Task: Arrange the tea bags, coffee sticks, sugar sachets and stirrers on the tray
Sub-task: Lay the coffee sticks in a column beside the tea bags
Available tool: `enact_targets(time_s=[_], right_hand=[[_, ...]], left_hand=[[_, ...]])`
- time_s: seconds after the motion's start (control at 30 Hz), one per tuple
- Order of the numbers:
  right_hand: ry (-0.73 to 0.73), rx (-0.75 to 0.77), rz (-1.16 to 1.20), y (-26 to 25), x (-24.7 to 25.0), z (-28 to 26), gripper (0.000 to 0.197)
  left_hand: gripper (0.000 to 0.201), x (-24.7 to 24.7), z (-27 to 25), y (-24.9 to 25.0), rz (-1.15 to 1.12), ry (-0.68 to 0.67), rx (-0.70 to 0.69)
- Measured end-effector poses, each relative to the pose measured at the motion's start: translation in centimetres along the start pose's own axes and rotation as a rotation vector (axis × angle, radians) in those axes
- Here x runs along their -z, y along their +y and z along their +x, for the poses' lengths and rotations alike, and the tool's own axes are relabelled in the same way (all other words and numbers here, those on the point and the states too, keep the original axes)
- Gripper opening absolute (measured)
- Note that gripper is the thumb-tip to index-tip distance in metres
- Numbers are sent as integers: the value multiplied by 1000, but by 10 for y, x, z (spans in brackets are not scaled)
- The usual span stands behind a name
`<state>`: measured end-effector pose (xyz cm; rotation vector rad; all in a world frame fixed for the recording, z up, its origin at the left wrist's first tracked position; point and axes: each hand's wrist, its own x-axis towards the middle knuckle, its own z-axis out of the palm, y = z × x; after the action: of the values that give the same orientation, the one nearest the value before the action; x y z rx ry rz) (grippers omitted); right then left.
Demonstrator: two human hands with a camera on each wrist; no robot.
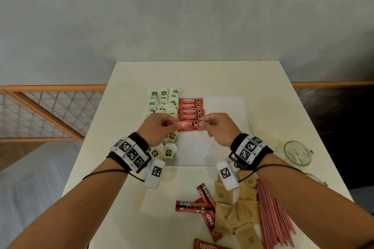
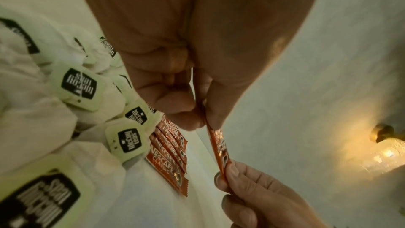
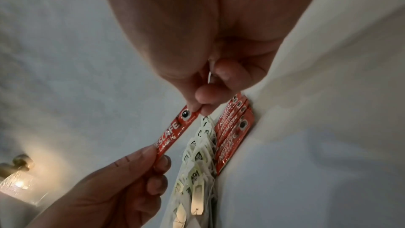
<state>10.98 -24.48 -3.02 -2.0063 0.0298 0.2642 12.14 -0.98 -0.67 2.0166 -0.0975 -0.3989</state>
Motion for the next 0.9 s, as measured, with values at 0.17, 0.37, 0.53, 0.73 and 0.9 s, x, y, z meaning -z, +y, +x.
enact_targets(time_s=[0.17, 0.37, 0.53, 0.73, 0.9], right_hand=[[7, -69, -23, 10, 5, -1, 15], [-36, -187, -182, 26, 0, -1, 18], [4, -220, -215, 23, -7, 2, 16], [55, -266, -267, 17, -10, 6, 15], [62, -265, -305, 15, -10, 6, 25]], left_hand=[[9, -2, 1, -12, 178, 92, -48], [8, 8, -13, -26, 274, 118, -42], [1, 8, -32, -31, 327, 101, -67], [4, 0, -52, -32, 357, 70, -71], [2, -15, -71, -38, 445, -16, -105]])
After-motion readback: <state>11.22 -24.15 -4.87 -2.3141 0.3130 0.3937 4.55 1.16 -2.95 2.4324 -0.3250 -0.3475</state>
